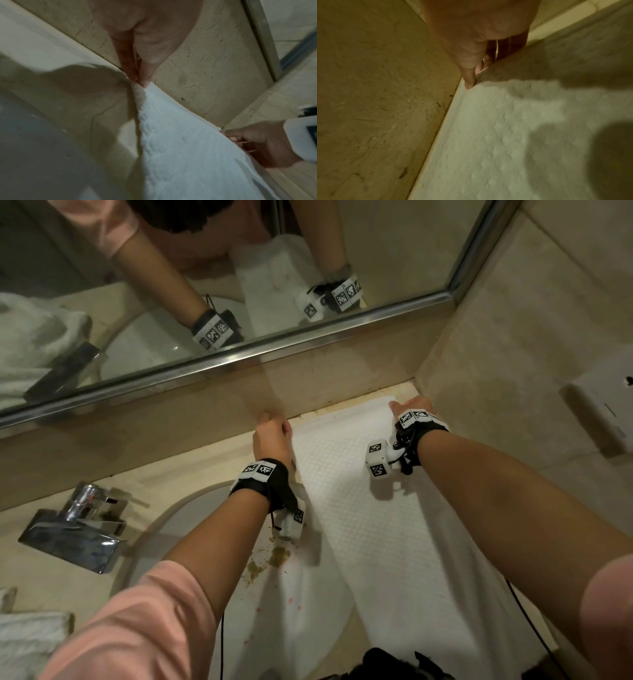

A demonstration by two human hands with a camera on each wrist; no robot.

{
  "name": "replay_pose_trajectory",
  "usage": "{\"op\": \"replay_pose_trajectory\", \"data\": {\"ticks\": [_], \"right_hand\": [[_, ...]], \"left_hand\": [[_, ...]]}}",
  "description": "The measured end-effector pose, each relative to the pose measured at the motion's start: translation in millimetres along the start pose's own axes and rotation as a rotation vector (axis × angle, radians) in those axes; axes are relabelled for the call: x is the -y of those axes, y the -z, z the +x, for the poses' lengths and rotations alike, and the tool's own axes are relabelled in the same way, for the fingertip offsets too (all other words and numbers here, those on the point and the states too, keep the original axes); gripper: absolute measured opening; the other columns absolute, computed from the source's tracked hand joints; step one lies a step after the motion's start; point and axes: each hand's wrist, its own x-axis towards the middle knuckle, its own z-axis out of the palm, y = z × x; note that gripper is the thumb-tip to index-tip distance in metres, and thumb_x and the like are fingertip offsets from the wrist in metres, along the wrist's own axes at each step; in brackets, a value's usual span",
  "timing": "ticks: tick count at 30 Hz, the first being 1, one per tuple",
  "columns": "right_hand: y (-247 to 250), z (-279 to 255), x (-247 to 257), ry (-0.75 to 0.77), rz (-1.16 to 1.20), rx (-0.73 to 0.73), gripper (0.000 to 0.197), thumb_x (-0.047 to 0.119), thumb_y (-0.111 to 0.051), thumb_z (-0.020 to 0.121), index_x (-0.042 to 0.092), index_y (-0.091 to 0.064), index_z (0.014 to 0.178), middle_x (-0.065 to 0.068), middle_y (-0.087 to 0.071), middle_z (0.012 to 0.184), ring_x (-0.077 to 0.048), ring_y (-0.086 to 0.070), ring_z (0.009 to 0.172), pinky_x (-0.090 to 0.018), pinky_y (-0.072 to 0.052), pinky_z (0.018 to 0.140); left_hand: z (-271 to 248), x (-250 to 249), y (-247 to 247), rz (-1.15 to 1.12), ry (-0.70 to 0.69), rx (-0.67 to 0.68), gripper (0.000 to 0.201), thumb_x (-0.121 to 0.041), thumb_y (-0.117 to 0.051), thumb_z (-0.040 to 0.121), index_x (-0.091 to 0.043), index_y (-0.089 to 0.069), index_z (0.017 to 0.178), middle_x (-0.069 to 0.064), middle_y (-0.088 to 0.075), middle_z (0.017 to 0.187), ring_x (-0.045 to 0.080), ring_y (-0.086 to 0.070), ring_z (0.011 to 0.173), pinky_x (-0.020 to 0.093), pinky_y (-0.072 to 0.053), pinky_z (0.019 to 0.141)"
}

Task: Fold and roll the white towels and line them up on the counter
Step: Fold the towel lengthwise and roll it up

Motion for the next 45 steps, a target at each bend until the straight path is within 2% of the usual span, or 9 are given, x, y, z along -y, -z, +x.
{"op": "replay_pose_trajectory", "data": {"ticks": [7,11,17,26,30,32,35,41,45], "right_hand": [[19.5,-21.1,-20.4,0.031,-0.131,0.045,0.041,0.034,-0.058,0.092,0.001,-0.056,0.117,-0.016,-0.063,0.115,-0.033,-0.059,0.096,-0.029,-0.037,0.073],[34.0,-43.6,-43.1,0.057,-0.198,0.068,0.035,0.023,-0.057,0.090,-0.003,-0.055,0.112,-0.014,-0.059,0.100,-0.035,-0.059,0.092,-0.030,-0.040,0.073],[62.3,-84.6,-95.1,0.017,-0.370,0.172,0.026,0.031,-0.049,0.084,0.007,-0.054,0.092,-0.017,-0.061,0.101,-0.036,-0.060,0.090,-0.034,-0.045,0.079],[87.9,-131.2,-178.0,-0.044,-0.424,0.225,0.030,0.035,-0.046,0.082,0.010,-0.052,0.098,-0.018,-0.060,0.111,-0.036,-0.059,0.097,-0.038,-0.047,0.088],[95.4,-140.9,-211.2,-0.036,-0.462,0.260,0.031,0.034,-0.041,0.093,0.007,-0.053,0.103,-0.018,-0.057,0.120,-0.035,-0.057,0.106,-0.033,-0.041,0.083],[96.8,-142.0,-225.3,-0.029,-0.469,0.266,0.034,0.035,-0.040,0.095,0.008,-0.054,0.108,-0.017,-0.056,0.123,-0.035,-0.056,0.107,-0.033,-0.041,0.084],[99.4,-143.8,-240.6,-0.019,-0.456,0.268,0.031,0.039,-0.041,0.093,0.010,-0.049,0.102,-0.018,-0.057,0.120,-0.035,-0.056,0.103,-0.035,-0.041,0.084],[91.5,-129.3,-270.9,0.030,-0.451,0.288,0.052,0.049,-0.039,0.090,0.008,-0.054,0.118,-0.019,-0.055,0.128,-0.038,-0.055,0.109,-0.040,-0.044,0.092],[94.5,-141.8,-278.2,0.094,-0.447,0.287,0.047,0.039,-0.035,0.098,0.004,-0.054,0.123,-0.019,-0.053,0.132,-0.036,-0.053,0.118,-0.037,-0.042,0.095]], "left_hand": [[-13.1,6.8,5.7,0.021,-0.176,0.053,0.022,-0.002,-0.050,0.092,0.002,-0.071,0.092,0.017,-0.063,0.100,0.026,-0.056,0.083,0.020,-0.035,0.070],[-20.5,5.3,12.3,0.128,-0.246,0.150,0.020,0.004,-0.045,0.084,0.007,-0.065,0.087,0.017,-0.057,0.096,0.027,-0.054,0.085,0.031,-0.045,0.077],[-44.4,-8.9,18.9,0.355,-0.272,0.368,0.033,-0.022,-0.048,0.095,-0.003,-0.056,0.120,0.015,-0.049,0.136,0.030,-0.038,0.129,0.033,-0.027,0.103],[-104.9,-1.5,14.3,-0.181,0.205,0.428,0.027,-0.011,-0.053,0.094,0.004,-0.060,0.115,0.024,-0.057,0.120,0.037,-0.050,0.123,0.035,-0.041,0.094],[-141.5,0.4,11.3,-0.396,0.407,0.513,0.040,-0.009,-0.047,0.099,0.008,-0.044,0.135,0.023,-0.040,0.145,0.038,-0.039,0.133,0.041,-0.034,0.107],[-154.0,5.3,3.3,-0.476,0.485,0.527,0.040,-0.008,-0.048,0.099,0.009,-0.044,0.135,0.024,-0.050,0.134,0.040,-0.048,0.121,0.043,-0.041,0.099],[-172.0,8.8,-4.3,-0.585,0.572,0.552,0.037,-0.002,-0.045,0.098,0.012,-0.045,0.132,0.015,-0.055,0.067,0.024,-0.045,0.063,0.030,-0.040,0.063],[-210.6,1.8,-15.7,-0.573,0.632,0.617,0.021,-0.003,-0.046,0.096,-0.007,-0.050,0.076,0.003,-0.050,0.074,0.012,-0.048,0.063,0.021,-0.042,0.063],[-224.5,1.7,-19.9,-0.501,0.645,0.669,0.035,-0.002,-0.049,0.096,-0.007,-0.043,0.062,0.002,-0.052,0.044,0.009,-0.051,0.037,0.020,-0.044,0.043]]}}
